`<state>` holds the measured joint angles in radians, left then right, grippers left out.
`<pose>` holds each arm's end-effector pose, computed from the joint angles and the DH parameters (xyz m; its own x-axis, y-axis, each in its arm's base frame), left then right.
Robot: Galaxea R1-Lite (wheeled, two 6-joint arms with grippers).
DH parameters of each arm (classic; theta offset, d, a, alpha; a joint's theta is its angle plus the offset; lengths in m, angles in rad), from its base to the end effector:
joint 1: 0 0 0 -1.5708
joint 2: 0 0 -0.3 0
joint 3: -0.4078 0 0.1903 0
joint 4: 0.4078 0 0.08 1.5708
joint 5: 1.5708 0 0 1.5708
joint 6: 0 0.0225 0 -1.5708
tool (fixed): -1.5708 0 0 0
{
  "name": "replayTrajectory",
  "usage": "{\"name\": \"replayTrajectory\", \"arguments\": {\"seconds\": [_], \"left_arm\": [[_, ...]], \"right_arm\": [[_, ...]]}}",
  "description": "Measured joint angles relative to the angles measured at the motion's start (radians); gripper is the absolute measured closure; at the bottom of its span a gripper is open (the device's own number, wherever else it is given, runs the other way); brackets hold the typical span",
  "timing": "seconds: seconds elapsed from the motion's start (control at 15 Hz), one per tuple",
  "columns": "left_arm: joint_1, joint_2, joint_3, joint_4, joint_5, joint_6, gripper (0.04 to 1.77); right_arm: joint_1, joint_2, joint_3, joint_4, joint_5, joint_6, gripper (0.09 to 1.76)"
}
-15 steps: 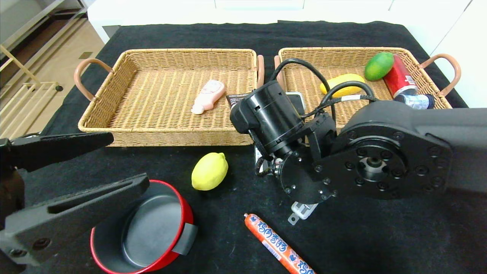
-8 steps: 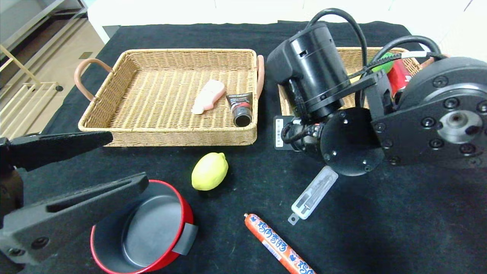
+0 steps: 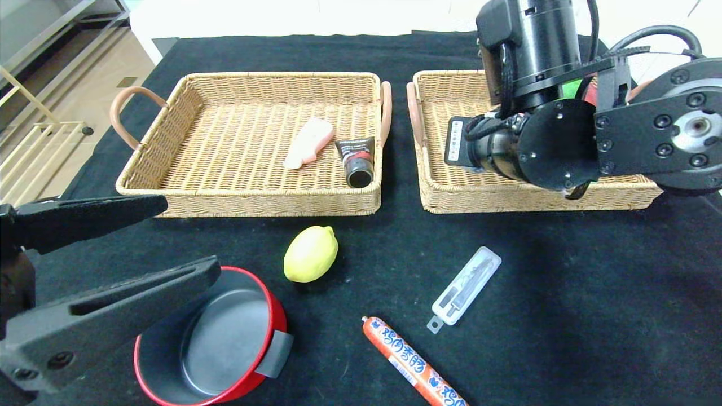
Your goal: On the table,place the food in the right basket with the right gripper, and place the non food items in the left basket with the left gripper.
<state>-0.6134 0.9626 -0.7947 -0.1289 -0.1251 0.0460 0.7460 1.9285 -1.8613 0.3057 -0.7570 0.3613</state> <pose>0.0930 -0.0689 0.2874 0.7389 -0.6727 -0.0387 0.6739 0.7377 0.0411 0.2853 0.2426 0.3095 0.9633 -0.0449 -0.2648 0.0724 0.9928 0.0952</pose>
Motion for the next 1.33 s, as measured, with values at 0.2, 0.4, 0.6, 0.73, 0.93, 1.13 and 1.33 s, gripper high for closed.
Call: {"name": "replayTrajectory", "arguments": {"seconds": [0.2, 0.4, 0.6, 0.73, 0.93, 1.13, 1.33], "left_arm": [[0.0, 0.0, 0.0, 0.0, 0.0, 0.0, 0.09], [0.0, 0.0, -0.001, 0.0, 0.0, 0.0, 0.09], [0.0, 0.0, -0.001, -0.001, 0.0, 0.0, 0.09], [0.0, 0.0, -0.001, -0.001, 0.0, 0.0, 0.09], [0.0, 0.0, -0.001, -0.002, 0.0, 0.0, 0.09], [0.0, 0.0, 0.0, -0.002, 0.0, 0.0, 0.09], [0.0, 0.0, 0.0, -0.002, 0.0, 0.0, 0.09]], "right_arm": [[-0.039, 0.015, -0.001, -0.054, 0.004, -0.03, 0.68], [-0.069, 0.036, -0.001, -0.117, 0.034, -0.048, 0.68], [-0.099, 0.061, -0.001, -0.202, 0.038, -0.095, 0.68], [-0.111, 0.076, 0.0, -0.215, 0.038, -0.101, 0.68], [-0.12, 0.089, 0.003, -0.215, 0.051, -0.101, 0.68], [-0.122, 0.093, 0.004, -0.215, 0.068, -0.102, 0.68], [-0.122, 0.096, 0.004, -0.214, 0.068, -0.102, 0.68]]}}
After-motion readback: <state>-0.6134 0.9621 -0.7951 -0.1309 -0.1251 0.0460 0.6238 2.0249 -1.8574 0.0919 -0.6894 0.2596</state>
